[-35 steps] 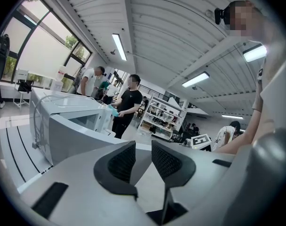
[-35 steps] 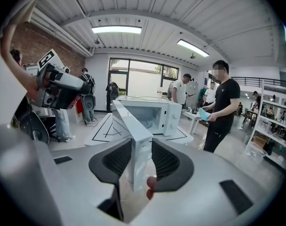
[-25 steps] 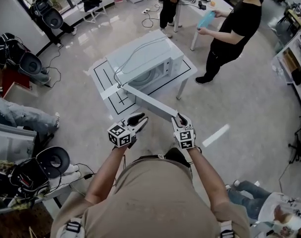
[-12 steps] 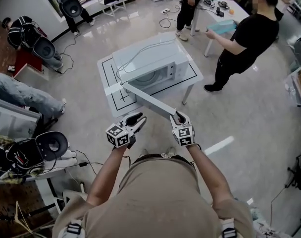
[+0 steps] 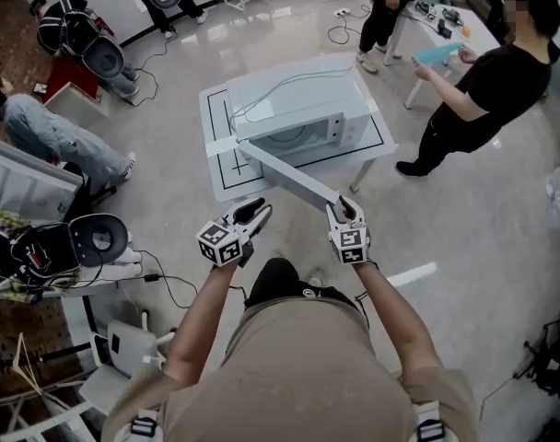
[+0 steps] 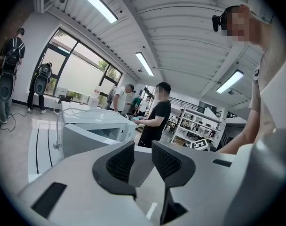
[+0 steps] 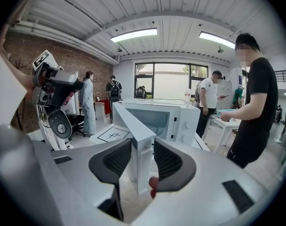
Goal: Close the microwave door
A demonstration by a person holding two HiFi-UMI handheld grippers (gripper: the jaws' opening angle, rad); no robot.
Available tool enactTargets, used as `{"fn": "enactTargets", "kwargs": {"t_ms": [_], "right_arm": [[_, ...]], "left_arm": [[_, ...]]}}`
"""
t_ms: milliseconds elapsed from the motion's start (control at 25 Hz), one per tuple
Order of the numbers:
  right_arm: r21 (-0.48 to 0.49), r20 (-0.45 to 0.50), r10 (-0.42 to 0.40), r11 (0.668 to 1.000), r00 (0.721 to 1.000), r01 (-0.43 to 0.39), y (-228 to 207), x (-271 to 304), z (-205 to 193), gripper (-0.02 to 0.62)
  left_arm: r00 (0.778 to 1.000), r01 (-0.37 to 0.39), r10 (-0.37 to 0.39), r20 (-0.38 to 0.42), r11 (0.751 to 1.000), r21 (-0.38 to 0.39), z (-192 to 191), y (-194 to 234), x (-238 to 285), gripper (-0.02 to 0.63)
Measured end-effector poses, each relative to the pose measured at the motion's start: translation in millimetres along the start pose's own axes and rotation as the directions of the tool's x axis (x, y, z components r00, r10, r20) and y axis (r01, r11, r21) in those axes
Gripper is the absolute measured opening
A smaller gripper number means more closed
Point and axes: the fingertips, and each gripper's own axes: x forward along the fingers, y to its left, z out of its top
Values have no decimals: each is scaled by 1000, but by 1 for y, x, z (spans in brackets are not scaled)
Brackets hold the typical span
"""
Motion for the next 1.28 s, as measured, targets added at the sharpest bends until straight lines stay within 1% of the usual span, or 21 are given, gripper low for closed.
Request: {"fn": "enactTargets", "kwargs": {"t_ms": [240,480,760,880,1040,1160,1280], "right_arm": [[-53,-21,-28,998,999,27,-16,15,9,140],[-15,-29,-46,999,999,45,-33,32,15,150],[-21,-4,-86,996,996,86,-59,54,28,176],[-28,7,-100,995,995,100,-67,62,33,178],[-64,13,-105,992,994,106,-80,73,37,179],[-98,10,-87,991,996,87,-85,81,39,179],[-128,9,-68,989,998,68,-95,87,45,183]], "left_arm": [[999,-1,4,43,998,-60,10,25,6,114],[996,26,-19,85,996,-81,26,56,25,114],[995,65,-61,74,996,-60,32,70,59,114],[996,69,-65,65,996,-64,29,74,68,114],[997,64,-61,51,995,-71,28,79,77,114],[998,51,-49,33,997,-64,29,83,82,114],[999,23,-21,33,997,-69,35,88,88,114]]}}
